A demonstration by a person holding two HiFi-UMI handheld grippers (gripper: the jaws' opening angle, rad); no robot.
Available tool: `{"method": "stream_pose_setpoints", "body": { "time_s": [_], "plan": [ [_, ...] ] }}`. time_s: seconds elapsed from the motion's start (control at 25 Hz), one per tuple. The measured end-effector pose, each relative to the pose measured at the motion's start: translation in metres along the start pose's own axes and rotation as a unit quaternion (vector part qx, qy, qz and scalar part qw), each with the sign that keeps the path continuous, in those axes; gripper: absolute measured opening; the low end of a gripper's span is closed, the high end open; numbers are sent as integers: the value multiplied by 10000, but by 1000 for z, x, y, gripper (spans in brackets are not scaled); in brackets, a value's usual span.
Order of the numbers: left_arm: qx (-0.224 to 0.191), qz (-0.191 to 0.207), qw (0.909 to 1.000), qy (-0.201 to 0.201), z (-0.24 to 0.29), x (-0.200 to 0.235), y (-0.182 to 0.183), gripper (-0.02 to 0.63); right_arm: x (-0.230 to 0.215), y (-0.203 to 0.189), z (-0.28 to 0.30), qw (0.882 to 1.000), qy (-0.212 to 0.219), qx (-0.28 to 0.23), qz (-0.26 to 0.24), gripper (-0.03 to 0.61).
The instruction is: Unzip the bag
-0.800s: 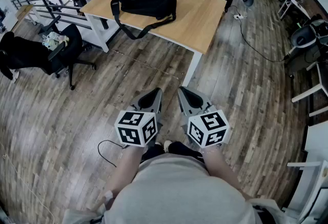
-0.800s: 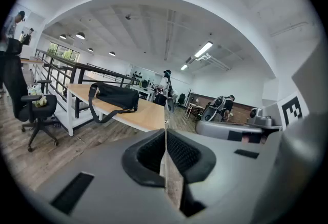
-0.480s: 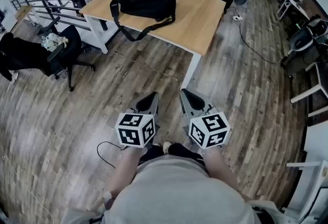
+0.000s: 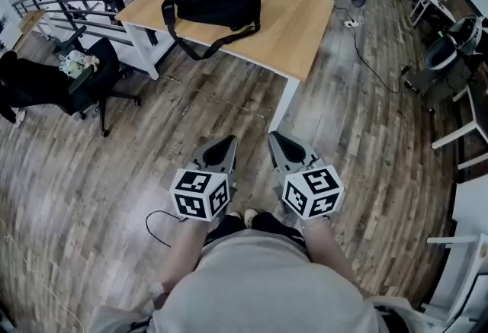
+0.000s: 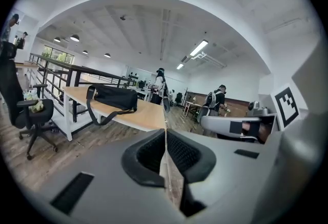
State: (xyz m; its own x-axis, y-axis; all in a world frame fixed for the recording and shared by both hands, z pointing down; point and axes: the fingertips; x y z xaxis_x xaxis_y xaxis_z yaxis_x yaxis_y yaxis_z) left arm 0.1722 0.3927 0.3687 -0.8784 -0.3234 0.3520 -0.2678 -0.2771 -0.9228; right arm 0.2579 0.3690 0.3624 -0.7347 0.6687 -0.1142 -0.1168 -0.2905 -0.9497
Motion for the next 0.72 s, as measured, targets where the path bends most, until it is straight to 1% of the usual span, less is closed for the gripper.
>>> {"method": "stream_pose_setpoints", "body": {
  "time_s": [0.24,0.32,0.4,0.52,0.56,0.6,0.64,0.72],
  "plan": [
    [6,105,9999,80,-5,21,9,26,6,-4,8,9997,-219,66,-75,9],
    [15,147,9999,44,-6,25,12,28,9,-5,8,9995,-287,85,-88,60],
    [52,153,9999,7,-9,28,11,28,10,-7,8,9992,-384,110,-94,63],
    [120,62,9999,9,-13,35,5,34,14,-11,8,9987,-469,167,-111,84],
    [152,10,9999,8,-14,36,2,60,15,-13,7,9986,-483,197,-132,92],
    [179,-49,9998,6,-14,37,-1,110,16,-14,7,9984,-498,228,-153,92],
    [191,-103,9998,6,-15,38,-3,127,16,-16,7,9982,-513,255,-165,94],
    [188,-161,9997,15,-15,40,-6,127,15,-19,10,9981,-526,290,-166,98]
  ]
}}
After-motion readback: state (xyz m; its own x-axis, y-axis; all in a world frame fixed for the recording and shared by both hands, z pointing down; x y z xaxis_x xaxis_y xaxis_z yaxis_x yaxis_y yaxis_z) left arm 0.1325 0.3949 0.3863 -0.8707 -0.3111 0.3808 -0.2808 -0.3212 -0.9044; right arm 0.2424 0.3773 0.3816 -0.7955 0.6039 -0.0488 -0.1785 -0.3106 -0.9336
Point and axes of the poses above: the fingertips, and each gripper's own axes: z forward along the fingers, x to its left, y out of its top, and after that the axes turned 9 degrees about -y, right-handed
